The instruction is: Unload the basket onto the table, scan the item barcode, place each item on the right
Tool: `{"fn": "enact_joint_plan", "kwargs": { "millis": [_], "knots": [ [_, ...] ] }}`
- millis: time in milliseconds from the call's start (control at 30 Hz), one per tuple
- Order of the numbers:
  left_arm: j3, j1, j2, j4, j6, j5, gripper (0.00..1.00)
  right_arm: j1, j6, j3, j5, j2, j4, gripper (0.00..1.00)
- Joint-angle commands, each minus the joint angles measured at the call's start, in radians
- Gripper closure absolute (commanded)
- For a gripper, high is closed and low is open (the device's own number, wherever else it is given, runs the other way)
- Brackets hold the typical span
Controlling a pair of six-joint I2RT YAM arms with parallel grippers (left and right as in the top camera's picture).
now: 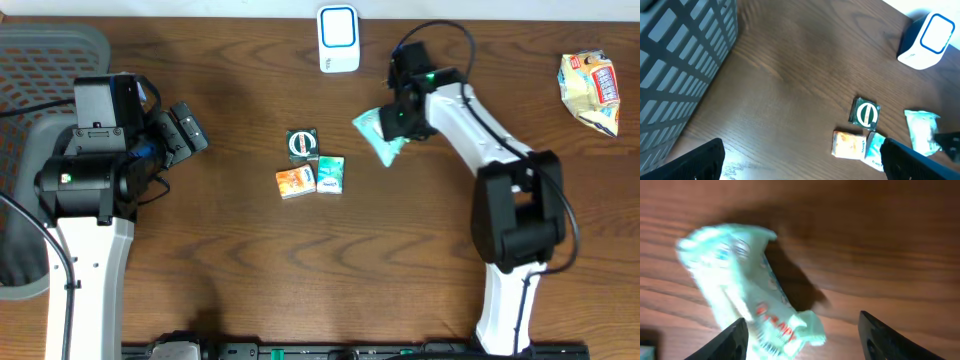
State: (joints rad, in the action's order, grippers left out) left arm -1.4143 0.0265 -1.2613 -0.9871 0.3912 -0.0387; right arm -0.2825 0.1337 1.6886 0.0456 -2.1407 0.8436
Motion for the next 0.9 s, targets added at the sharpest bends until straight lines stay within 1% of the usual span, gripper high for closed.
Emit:
{"fn": "enact_joint_plan", "kwargs": {
  "millis": [0, 67, 133, 233, 367, 567, 767, 867],
  "knots": [
    [-0.009, 0.006, 0.001, 0.000, -0.013, 0.010, 0.02, -0.027, -0.059, -0.001, 0.034, 0.120, -0.001, 0.35],
    [-0.009, 0.006, 0.001, 0.000, -0.013, 0.010, 0.02, -0.048, -0.099, -0.001, 0.010, 0.126, 0.001, 0.36],
    [-0.009, 0.006, 0.001, 0.000, -0.013, 0.010, 0.02, -0.074, -0.139, -0.006, 0.005, 0.117, 0.005, 0.38],
    [-0.009, 0.006, 0.001, 0.000, -0.013, 0.010, 0.02, -0.115, -0.173, -0.018, 0.037, 0.089, 0.006, 0.39],
    [-0.009, 0.006, 0.001, 0.000, -0.013, 0.010, 0.02, -0.171, -0.153, -0.028, 0.175, 0.034, 0.005, 0.38],
    [-0.009, 0.006, 0.001, 0.000, -0.014, 0.010, 0.02, -0.239, -0.093, -0.028, 0.465, -0.058, 0.006, 0.35],
    [-0.009, 0.006, 0.001, 0.000, -0.013, 0.009, 0.02, -0.255, -0.093, -0.029, 0.475, -0.099, 0.001, 0.36],
    [-0.009, 0.006, 0.001, 0.000, -0.013, 0.010, 0.02, -0.250, -0.093, -0.031, 0.470, -0.116, -0.008, 0.44]
  ]
}}
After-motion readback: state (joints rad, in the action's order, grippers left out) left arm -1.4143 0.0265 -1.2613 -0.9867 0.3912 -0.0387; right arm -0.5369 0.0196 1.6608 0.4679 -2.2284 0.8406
